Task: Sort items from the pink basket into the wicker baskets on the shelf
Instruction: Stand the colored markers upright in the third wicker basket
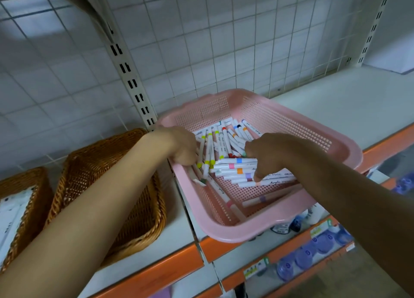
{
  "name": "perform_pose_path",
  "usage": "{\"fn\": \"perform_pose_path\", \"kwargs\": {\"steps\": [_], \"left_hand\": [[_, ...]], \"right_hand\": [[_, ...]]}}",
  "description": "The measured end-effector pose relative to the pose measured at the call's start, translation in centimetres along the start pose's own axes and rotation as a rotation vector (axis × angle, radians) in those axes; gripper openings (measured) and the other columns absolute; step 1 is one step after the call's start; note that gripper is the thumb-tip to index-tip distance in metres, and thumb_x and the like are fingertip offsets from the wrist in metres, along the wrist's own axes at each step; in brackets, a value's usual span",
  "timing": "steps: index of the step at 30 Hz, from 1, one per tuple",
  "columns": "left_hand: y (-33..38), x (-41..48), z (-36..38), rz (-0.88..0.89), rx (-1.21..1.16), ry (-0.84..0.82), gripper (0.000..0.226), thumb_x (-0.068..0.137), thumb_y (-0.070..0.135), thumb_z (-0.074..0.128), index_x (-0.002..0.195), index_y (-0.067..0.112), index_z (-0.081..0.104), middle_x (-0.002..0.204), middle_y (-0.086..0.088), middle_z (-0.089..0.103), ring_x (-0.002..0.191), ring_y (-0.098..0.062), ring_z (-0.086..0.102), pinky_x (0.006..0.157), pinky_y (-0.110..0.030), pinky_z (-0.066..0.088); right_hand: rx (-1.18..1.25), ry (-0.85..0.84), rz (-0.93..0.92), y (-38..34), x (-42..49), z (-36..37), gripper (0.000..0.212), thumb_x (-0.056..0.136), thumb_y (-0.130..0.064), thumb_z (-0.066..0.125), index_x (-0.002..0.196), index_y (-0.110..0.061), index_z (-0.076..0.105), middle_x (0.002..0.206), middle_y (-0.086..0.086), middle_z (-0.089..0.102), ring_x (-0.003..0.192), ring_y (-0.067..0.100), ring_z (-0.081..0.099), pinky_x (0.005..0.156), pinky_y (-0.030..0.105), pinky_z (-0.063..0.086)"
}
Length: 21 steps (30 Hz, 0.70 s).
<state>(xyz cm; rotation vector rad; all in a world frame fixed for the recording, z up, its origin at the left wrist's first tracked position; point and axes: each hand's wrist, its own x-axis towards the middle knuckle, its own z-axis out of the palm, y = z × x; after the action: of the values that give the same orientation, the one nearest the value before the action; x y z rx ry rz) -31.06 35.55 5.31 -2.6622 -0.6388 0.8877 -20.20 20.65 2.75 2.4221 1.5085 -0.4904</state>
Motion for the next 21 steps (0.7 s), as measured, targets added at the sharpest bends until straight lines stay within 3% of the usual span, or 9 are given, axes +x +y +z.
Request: {"fn": "perform_pose_path", "kwargs": {"steps": [4,7,9,12,14,19,21], "left_hand": [[-1.8,-0.5,0.0,0.063,-0.083,0.1,0.027,0.089,0.032,0.055,0.11,0.021,0.067,0.109,0.001,0.062,0.104,-0.021,0.056,0.078,-0.023,0.043],[-3.4,-0.8,0.8,0.104,-0.23,0.278,0.017,0.09,0.035,0.056,0.094,0.021,0.066,0.087,0.006,0.062,0.09,-0.018,0.055,0.081,-0.028,0.044],[-4.0,-1.2,1.5,0.076,-0.322,0.429,0.017,0.095,0.032,0.05,0.09,0.019,0.059,0.074,0.008,0.051,0.079,-0.016,0.049,0.069,-0.028,0.035],[-4.6,-1.6,2.6,0.024,-0.431,0.62,0.019,0.098,0.03,0.046,0.098,0.013,0.054,0.079,0.001,0.053,0.075,-0.019,0.048,0.061,-0.029,0.028],[-4.8,-1.9,3.3,0.022,-0.523,0.678,0.016,0.099,0.028,0.045,0.098,0.013,0.05,0.086,-0.001,0.062,0.078,-0.022,0.056,0.064,-0.03,0.035],[-4.6,-3.2,4.3,-0.019,-0.544,0.981,0.019,0.095,0.024,0.054,0.103,0.008,0.049,0.08,-0.005,0.057,0.071,-0.026,0.056,0.057,-0.029,0.032],[-4.4,-3.9,4.1,-0.028,-0.628,1.022,0.017,0.095,0.025,0.054,0.102,0.01,0.049,0.081,0.001,0.058,0.073,-0.021,0.058,0.061,-0.029,0.04]], "right_hand": [[0.016,0.015,0.002,0.2,0.3,0.0,0.055,0.081,-0.044,0.069,0.125,-0.016,0.05,0.121,0.003,0.055,0.107,0.023,0.053,0.078,0.031,0.042],[0.062,0.093,-0.004,0.6,0.8,0.1,0.047,0.082,-0.048,0.066,0.114,-0.014,0.059,0.122,0.003,0.058,0.105,0.025,0.055,0.085,0.034,0.046],[0.104,0.164,0.0,0.7,1.0,0.2,0.039,0.084,-0.046,0.064,0.107,-0.014,0.065,0.114,0.004,0.062,0.101,0.026,0.057,0.084,0.033,0.047],[0.164,0.311,0.023,0.3,1.3,0.3,0.02,0.09,-0.027,0.055,0.1,-0.014,0.066,0.103,0.007,0.064,0.09,0.028,0.06,0.081,0.035,0.05],[0.174,0.39,0.039,-0.1,1.1,0.2,0.019,0.089,-0.018,0.051,0.1,-0.014,0.067,0.103,0.008,0.064,0.089,0.029,0.061,0.081,0.037,0.052],[0.182,0.39,-0.009,-1.4,-0.5,-1.5,0.029,0.087,-0.038,0.06,0.107,-0.017,0.063,0.113,0.006,0.061,0.104,0.029,0.057,0.091,0.042,0.048],[0.205,0.427,-0.055,-2.5,-1.4,-2.4,0.03,0.087,-0.039,0.059,0.11,-0.019,0.061,0.115,0.003,0.061,0.107,0.026,0.056,0.093,0.041,0.046]]}}
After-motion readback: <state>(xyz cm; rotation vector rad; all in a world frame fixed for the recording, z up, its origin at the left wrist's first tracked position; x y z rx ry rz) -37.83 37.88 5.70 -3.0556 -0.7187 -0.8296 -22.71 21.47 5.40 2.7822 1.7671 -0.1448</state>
